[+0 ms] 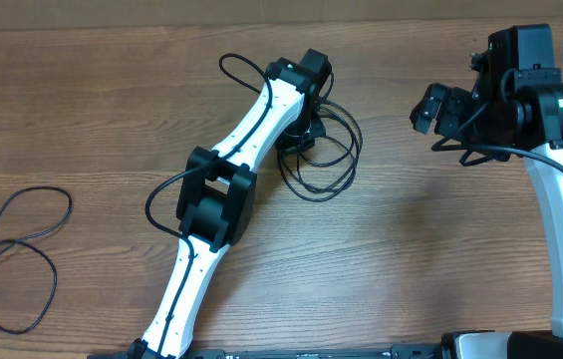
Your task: Untangle cables
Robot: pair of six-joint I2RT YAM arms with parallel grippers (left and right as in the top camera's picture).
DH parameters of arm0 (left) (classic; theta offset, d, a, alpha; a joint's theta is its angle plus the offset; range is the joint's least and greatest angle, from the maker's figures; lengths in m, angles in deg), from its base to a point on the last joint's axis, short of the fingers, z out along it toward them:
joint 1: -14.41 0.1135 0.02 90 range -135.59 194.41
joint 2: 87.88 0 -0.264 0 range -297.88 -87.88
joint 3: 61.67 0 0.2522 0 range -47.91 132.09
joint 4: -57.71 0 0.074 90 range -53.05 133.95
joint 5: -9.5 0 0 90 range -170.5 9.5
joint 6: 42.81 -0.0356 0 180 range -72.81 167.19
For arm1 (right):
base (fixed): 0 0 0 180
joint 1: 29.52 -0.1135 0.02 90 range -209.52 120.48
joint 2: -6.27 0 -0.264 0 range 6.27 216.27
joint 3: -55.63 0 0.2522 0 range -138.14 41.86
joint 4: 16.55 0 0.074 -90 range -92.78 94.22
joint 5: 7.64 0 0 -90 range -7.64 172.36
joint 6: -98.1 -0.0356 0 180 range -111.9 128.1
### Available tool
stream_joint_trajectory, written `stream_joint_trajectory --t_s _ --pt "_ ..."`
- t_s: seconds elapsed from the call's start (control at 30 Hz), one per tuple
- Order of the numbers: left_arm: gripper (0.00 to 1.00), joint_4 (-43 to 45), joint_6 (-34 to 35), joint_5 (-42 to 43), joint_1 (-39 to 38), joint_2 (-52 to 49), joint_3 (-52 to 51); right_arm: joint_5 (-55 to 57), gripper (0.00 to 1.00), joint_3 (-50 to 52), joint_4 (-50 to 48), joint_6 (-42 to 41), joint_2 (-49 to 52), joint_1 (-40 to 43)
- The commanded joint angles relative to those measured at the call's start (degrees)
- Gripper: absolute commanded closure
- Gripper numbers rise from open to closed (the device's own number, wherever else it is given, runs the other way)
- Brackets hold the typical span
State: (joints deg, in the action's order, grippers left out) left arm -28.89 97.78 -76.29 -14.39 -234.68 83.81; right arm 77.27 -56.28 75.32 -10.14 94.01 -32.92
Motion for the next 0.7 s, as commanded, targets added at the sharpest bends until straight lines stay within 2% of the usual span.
stream_joint_trajectory --t_s 0.0,0.23,0.3,0.47,0.67 --pt "0.96 -0.3 -3.1 -1.2 0.2 -0.8 -0.1 0.5 0.00 -0.5 0.1 0.3 0.5 0.2" --pt "0.96 -0.6 -14.5 4.6 1.3 3.6 3.7 0.0 0.00 -0.5 0.7 0.4 1.4 0.1" --pt "0.96 -0.7 -19.5 4.9 1.3 8.5 5.4 -0.6 0.00 -0.5 0.6 0.7 1.6 0.1" --pt "0.96 -0.4 -25.9 4.3 -0.1 19.0 5.5 -0.7 0.00 -0.5 0.2 0.7 1.7 -0.4" --pt "0.96 -0.9 -27.9 4.4 -1.6 29.4 5.5 -4.6 0.00 -0.5 -0.6 3.2 1.7 -0.8"
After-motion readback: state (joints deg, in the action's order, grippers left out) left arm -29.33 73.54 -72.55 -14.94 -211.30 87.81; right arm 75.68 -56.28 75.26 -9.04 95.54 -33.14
